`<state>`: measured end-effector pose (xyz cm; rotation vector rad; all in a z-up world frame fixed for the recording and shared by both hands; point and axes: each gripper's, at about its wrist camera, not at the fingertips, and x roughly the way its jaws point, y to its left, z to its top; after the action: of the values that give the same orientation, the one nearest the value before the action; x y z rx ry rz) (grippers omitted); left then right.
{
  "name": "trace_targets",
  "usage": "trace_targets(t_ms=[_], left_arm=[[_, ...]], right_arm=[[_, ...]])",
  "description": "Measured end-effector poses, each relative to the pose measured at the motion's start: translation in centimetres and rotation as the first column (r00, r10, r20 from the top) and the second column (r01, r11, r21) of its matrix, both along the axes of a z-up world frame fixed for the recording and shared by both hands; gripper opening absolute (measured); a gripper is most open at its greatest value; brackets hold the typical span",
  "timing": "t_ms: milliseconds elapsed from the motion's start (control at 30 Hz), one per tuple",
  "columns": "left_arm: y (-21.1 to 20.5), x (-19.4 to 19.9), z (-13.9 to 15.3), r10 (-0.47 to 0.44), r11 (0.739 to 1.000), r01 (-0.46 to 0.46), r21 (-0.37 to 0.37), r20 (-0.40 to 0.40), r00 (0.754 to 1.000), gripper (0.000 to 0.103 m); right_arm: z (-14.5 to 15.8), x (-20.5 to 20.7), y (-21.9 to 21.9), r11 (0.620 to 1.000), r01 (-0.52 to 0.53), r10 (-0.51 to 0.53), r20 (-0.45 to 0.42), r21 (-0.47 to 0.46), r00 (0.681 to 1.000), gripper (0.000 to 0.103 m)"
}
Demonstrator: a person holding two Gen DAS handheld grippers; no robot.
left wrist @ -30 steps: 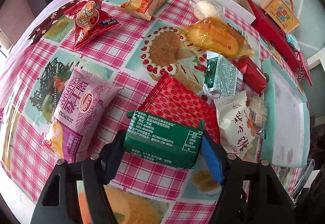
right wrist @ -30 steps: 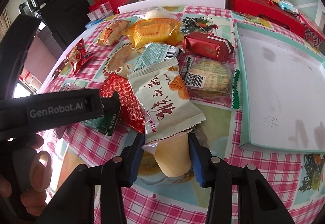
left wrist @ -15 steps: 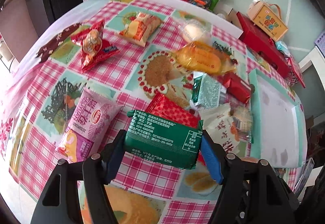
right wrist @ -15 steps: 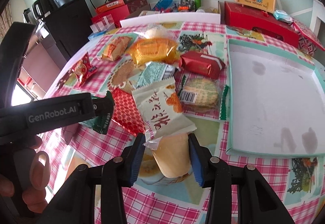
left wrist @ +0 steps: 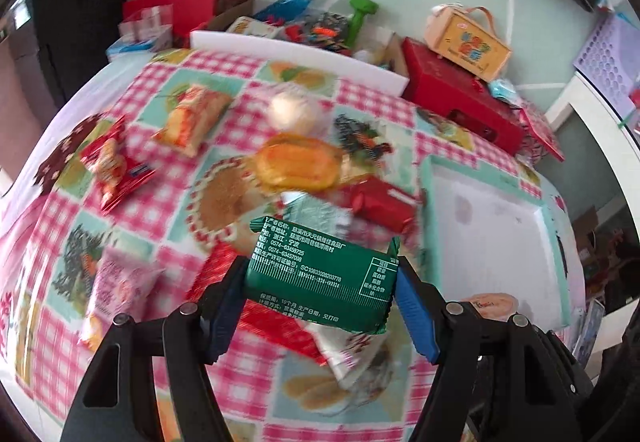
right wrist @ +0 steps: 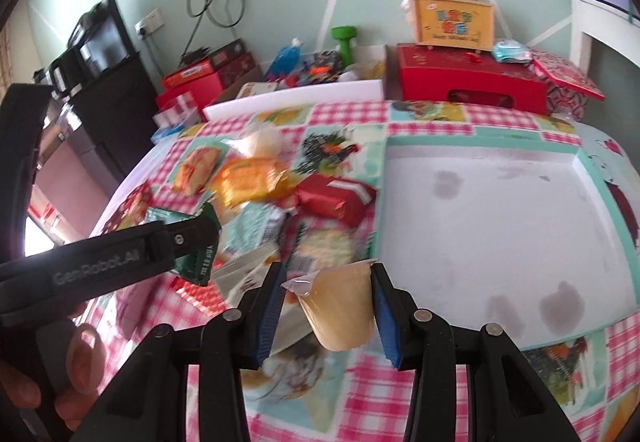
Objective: Organize snacks
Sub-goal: 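Carry the jelly cup and green pack into the white tray while both grippers release them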
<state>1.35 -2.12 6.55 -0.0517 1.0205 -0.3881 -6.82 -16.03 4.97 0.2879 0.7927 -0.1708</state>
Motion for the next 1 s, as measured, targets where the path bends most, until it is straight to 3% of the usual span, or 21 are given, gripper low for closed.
trace_targets(t_ms=[300, 567, 1000], left_arm=[[-8.0, 1.0, 1.1, -0.160, 0.987, 0.158, 0.039, 0.082, 0.984, 0.072], [-14.1, 2.0, 0.1, -0.258, 0.966, 0.254, 0.059, 0.088, 0.962, 0.072], [-18.1, 2.1, -2.3, -0.317, 0.947, 0.311, 0.081, 0.074, 0.946, 0.076]], right_arm=[[0.2, 0.4, -7.3, 0.987, 0.160, -0.161, 0.013, 0.033, 0.987, 0.045], [-1.0, 0.1, -11.9, 0.958, 0.286, -0.285, -0.016, 0.012, 0.958, 0.045], [-3.1, -1.3, -16.5, 0.915, 0.404, -0.401, -0.082, 0.019, 0.912, 0.045]])
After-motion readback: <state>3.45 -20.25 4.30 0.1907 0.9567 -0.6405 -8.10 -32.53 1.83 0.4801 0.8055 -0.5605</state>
